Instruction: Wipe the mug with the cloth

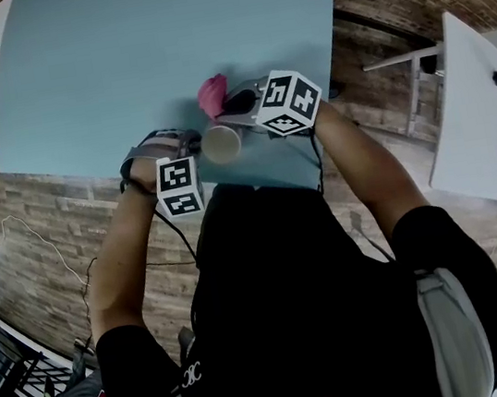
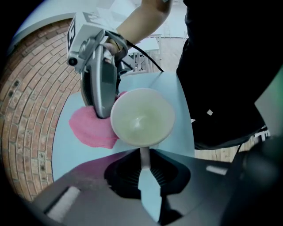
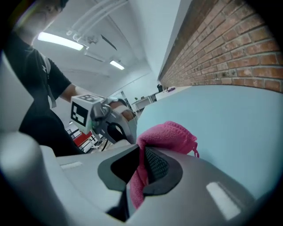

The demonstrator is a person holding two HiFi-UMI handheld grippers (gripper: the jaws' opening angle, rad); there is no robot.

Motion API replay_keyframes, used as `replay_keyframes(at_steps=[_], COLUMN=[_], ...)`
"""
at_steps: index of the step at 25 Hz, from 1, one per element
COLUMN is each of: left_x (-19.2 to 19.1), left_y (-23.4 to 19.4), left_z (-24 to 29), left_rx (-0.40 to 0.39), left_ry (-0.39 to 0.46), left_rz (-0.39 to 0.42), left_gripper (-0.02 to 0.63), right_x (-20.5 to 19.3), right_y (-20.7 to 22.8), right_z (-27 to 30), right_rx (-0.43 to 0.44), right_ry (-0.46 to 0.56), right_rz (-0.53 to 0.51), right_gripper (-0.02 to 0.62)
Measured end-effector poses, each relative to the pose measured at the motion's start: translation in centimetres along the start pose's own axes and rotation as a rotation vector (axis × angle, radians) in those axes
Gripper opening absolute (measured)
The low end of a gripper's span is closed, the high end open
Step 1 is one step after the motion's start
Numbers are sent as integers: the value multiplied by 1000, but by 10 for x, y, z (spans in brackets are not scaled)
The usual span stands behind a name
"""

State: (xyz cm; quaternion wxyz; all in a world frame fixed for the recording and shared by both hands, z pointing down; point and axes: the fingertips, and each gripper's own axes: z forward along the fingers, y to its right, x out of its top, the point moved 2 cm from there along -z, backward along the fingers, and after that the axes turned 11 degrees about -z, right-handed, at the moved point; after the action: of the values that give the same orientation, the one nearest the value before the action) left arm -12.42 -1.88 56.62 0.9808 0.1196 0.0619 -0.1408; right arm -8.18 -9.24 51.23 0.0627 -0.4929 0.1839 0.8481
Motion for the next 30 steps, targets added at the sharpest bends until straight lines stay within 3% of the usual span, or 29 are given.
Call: replay_keyframes(at_steps=[3, 6, 15, 25, 30], left_x=[4, 6, 14, 17, 14], left_y=[1, -1, -11, -12, -12], left_z=[2, 4, 5, 7, 9], left_rx=[-1, 5, 10, 11, 17], left_ry=[-2, 0, 26, 26, 22], left_rz=[5, -1, -74, -112, -200], left_gripper=[46, 46, 44, 45, 46], right_x=[-23, -21, 50, 8, -12], right_y=[8, 12, 3, 19, 27], right_z=[13, 16, -8, 21, 19], right_rx=[40, 102, 278, 231, 189], right_ry=[-68, -59, 194, 37, 0], right_rz=[65, 129, 199, 240, 274], right_gripper=[35, 35, 35, 35, 35])
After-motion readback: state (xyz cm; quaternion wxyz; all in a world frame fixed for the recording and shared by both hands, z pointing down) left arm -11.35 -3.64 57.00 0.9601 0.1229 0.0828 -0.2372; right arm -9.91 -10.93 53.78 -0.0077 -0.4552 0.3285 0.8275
